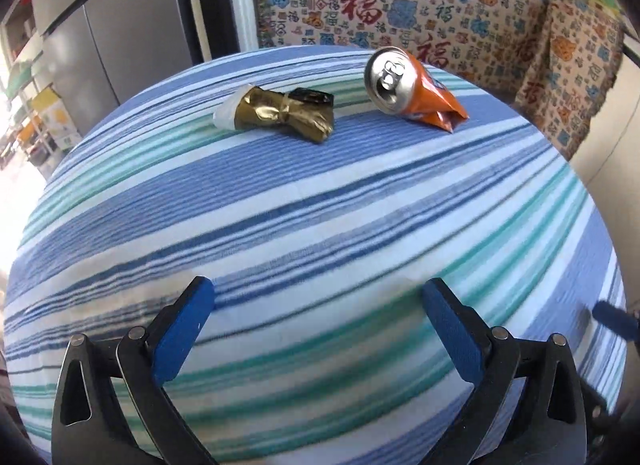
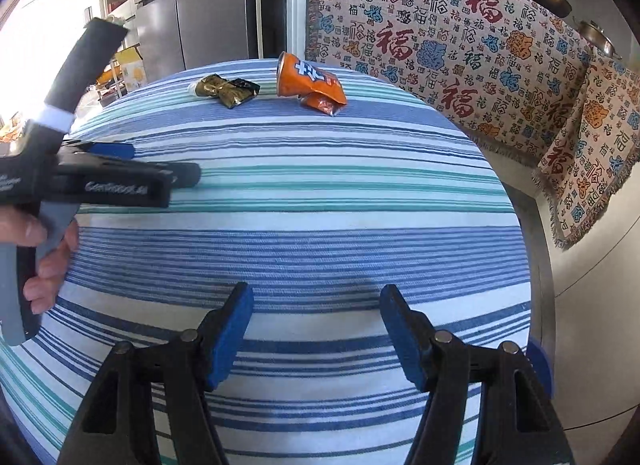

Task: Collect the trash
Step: 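Move both tools back over the table toward the gold wrapper and orange can, then grasp the gold-and-black wrapper with the left tool while the right tool grasps the orange can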

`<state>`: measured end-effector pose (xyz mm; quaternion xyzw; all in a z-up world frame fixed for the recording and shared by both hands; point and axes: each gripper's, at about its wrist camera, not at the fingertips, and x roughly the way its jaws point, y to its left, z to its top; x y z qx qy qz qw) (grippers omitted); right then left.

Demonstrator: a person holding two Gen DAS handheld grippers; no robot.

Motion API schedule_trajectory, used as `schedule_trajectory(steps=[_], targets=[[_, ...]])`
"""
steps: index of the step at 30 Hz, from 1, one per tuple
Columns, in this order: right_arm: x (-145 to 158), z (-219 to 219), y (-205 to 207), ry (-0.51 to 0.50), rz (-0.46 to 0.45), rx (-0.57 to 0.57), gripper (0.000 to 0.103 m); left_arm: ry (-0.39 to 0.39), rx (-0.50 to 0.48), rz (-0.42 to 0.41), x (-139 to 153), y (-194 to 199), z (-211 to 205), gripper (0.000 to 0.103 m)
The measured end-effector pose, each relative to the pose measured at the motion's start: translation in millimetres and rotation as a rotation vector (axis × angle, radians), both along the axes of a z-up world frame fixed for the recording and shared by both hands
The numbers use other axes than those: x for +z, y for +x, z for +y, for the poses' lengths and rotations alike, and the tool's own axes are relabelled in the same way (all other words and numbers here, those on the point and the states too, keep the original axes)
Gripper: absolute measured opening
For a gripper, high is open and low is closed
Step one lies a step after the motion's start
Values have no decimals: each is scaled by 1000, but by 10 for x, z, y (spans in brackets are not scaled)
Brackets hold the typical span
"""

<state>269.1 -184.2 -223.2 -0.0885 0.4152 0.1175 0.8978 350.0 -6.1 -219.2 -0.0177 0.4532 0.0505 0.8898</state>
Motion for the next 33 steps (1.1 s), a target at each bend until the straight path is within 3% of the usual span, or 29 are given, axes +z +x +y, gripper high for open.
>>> schedule_trajectory(steps=[8,13,18,25,29,33], targets=[[-13,39,72,29,-4,12,67,-1,204,-7,-4,817,21,103],[-23,66,83,28,-12,22,68,-2,248,-6,0,1063,93,103],[-22,67,89,30,-10,28,68,-6,241,-6,5,897,324,103],[-21,66,86,30,-10,28,68,-3,224,-3,50,301,811,103],[-22,66,84,29,-10,28,68,-20,176,-5,75,187,859,103],[-25,66,81,32,-9,28,68,-150,139,-31,149,371,709,103]])
